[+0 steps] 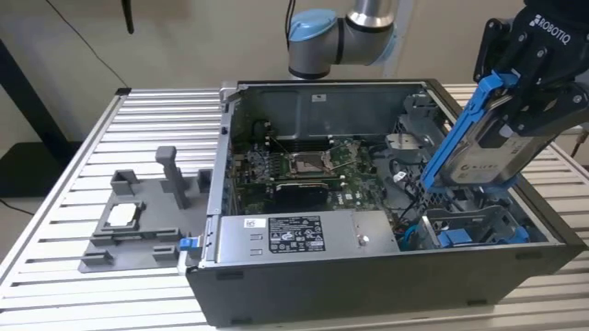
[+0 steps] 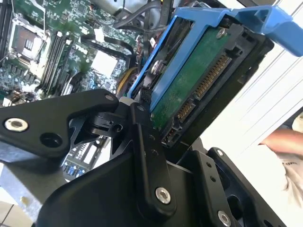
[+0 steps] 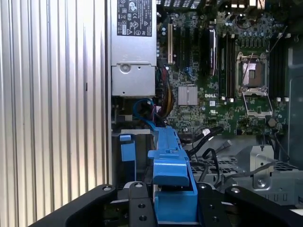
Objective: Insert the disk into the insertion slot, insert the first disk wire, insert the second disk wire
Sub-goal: 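Insert the disk into the insertion slot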
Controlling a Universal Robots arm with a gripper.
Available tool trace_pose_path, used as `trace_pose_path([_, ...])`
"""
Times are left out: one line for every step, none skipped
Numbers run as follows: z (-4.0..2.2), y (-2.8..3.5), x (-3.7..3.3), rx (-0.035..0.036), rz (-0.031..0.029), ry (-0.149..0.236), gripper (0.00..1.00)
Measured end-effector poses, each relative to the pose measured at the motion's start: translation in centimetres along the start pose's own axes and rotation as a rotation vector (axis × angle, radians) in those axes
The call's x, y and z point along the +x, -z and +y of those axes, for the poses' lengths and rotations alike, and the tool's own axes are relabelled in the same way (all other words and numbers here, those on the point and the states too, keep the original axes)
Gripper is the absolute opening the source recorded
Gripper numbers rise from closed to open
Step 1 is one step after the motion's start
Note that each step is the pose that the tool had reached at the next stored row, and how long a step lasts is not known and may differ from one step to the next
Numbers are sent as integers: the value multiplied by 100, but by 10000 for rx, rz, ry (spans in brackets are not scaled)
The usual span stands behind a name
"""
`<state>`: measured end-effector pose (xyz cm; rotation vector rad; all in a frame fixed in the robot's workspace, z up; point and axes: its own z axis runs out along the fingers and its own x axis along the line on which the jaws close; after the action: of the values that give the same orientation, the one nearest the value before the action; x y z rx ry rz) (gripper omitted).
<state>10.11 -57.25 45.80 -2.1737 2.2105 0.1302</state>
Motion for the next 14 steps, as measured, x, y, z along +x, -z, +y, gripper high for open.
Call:
trace_pose_path([0, -9, 1, 0, -3, 0, 33])
trace_pose_path([0, -11, 1, 0, -3, 0, 33])
trace_pose_path([0, -13, 1, 0, -3, 0, 33])
trace_pose_path([0, -15, 1, 0, -3, 0, 33])
trace_pose_path([-1, -17, 1, 0, -4, 0, 33])
trace_pose_path([-1, -20, 2, 0, -5, 0, 33])
trace_pose_path([-1, -23, 2, 0, -9, 0, 33])
trace_pose_path([-1, -26, 2, 0, -14, 0, 33])
trace_pose_path([-1, -30, 3, 0, -19, 1, 33])
trace_pose_path([-1, -35, 3, 0, -23, 1, 33])
trace_pose_path([-1, -40, 3, 0, -26, 1, 33])
trace_pose_path([-1, -46, 5, -1, -36, 1, 33])
trace_pose_path([-2, -51, 8, 0, -43, 1, 33])
trace_pose_path([-2, -55, 9, -1, -49, 1, 33])
